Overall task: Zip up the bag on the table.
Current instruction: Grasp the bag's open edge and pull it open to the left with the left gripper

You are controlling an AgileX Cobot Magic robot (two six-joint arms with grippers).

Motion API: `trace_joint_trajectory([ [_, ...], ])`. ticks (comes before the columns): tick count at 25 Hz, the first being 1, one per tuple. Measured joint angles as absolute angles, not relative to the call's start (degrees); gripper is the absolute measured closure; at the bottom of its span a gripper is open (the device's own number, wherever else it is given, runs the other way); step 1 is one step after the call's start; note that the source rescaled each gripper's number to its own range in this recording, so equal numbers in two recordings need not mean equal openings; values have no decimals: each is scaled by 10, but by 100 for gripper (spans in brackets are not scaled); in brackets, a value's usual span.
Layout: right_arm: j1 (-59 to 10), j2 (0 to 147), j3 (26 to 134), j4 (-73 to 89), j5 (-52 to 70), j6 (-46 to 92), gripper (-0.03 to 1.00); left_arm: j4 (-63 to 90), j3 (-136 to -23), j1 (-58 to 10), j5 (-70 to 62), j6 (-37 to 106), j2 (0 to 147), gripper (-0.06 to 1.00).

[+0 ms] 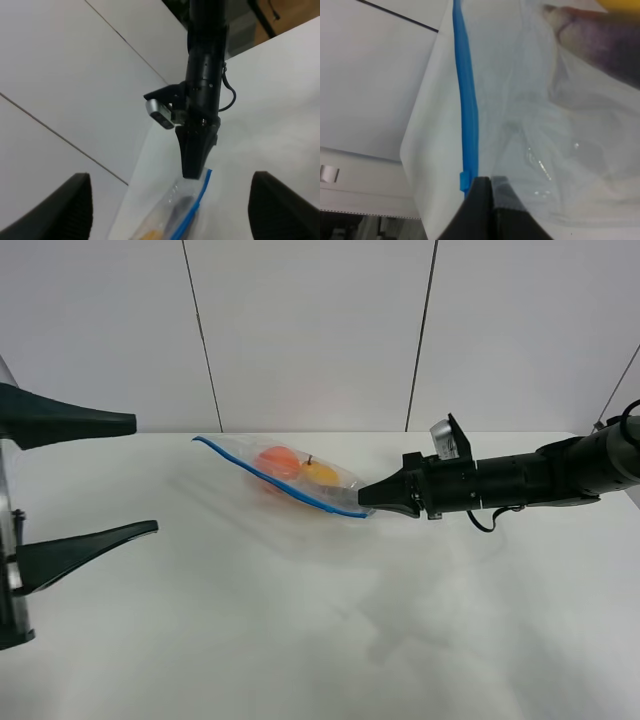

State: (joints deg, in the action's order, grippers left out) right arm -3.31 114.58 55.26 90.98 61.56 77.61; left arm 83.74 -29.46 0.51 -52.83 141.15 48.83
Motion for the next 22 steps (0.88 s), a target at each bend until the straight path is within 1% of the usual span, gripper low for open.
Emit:
trace_joint_trajectory([
  [2, -33, 1146, 553, 910, 615, 776, 97, 843, -295, -15, -497, 1440, 530, -6],
  [4, -33, 1146, 553, 910, 615, 776, 97, 857, -295, -53, -441, 1480, 579, -6],
  [7, -33, 1146, 553, 910, 615, 776, 97, 925, -296, -117, -327, 1568, 655, -6],
  [10, -33, 1146, 553, 910, 615, 776, 97, 971, -313, -170, -261, 1671, 729, -6],
  [15, -33, 1146, 553, 909, 614, 776, 97, 982, -378, -215, -239, 1707, 832, -6],
  [22, -33, 1146, 553, 904, 606, 776, 97, 988, -454, -266, -238, 1709, 917, -6],
])
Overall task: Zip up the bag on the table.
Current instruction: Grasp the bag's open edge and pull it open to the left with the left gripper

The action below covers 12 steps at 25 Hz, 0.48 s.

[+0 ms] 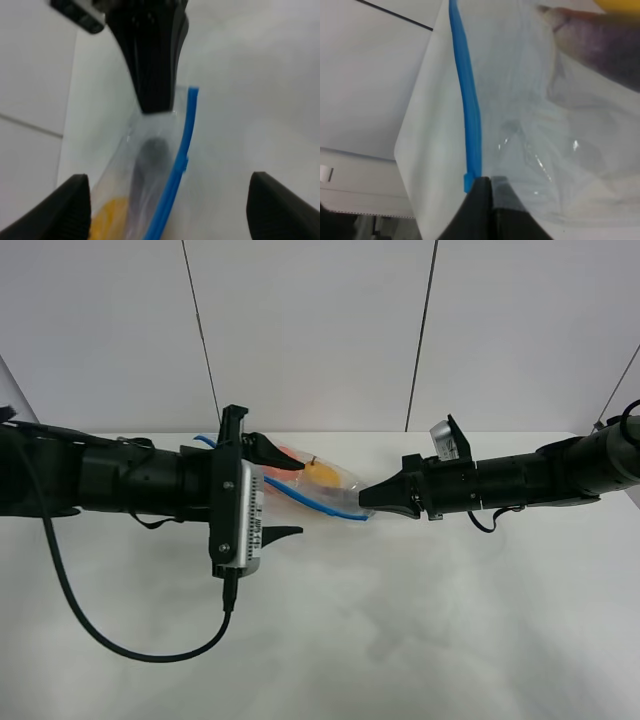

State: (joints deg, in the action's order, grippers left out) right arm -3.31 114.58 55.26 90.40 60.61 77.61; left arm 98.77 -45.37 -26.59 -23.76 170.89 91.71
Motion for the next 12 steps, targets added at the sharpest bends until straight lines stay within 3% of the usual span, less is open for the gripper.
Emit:
trace_joint_trajectory([
  [12, -33, 1146, 553, 903, 604, 776, 97, 989, -549, -327, -154, 1709, 1059, -6],
])
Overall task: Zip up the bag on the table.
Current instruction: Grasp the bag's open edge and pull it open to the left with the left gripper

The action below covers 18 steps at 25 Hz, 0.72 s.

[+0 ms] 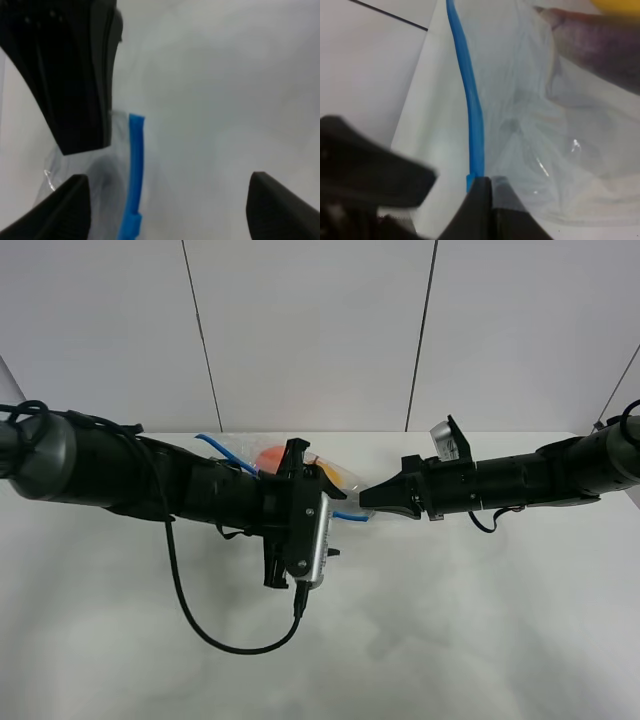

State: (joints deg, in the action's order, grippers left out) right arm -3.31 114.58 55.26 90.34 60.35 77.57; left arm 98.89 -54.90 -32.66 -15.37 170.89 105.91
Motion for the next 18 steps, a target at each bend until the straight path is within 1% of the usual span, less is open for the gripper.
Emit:
trace_joint_trajectory([
  [6, -33, 1146, 553, 903, 604, 774, 97, 989, -586, -327, -120, 1709, 1075, -6],
  [12, -33, 1146, 553, 903, 604, 774, 97, 989, -591, -327, -116, 1709, 1077, -6],
  [16, -33, 1146, 553, 903, 604, 774, 97, 989, -592, -327, -115, 1709, 1077, -5],
  [18, -33, 1146, 553, 903, 604, 774, 97, 989, -592, -327, -115, 1709, 1077, -2],
])
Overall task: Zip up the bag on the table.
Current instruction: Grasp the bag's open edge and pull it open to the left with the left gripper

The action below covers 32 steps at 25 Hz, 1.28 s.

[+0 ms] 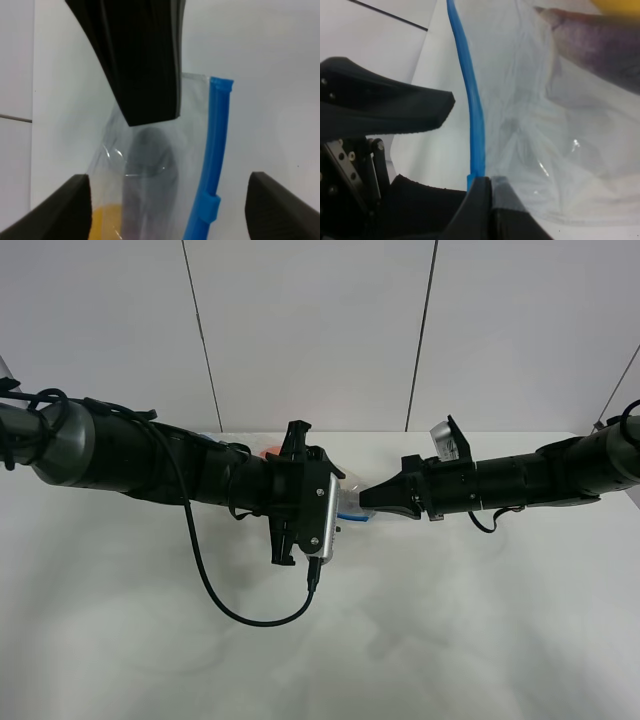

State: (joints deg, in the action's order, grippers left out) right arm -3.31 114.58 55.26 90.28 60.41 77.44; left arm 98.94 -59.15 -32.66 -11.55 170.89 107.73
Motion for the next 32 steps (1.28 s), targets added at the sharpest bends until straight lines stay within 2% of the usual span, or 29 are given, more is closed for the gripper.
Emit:
trace_joint_trajectory([
  [4, -33, 1146, 553, 903, 604, 774, 97, 989, -592, -327, -115, 1709, 1077, 6],
  [20, -33, 1146, 553, 895, 601, 774, 97, 990, -623, -327, -100, 1706, 1113, 8],
  [26, -33, 1146, 553, 895, 600, 775, 97, 990, -625, -327, -99, 1695, 1113, 18],
  [32, -33, 1146, 553, 895, 595, 775, 97, 990, -625, -327, -109, 1693, 1113, 20],
])
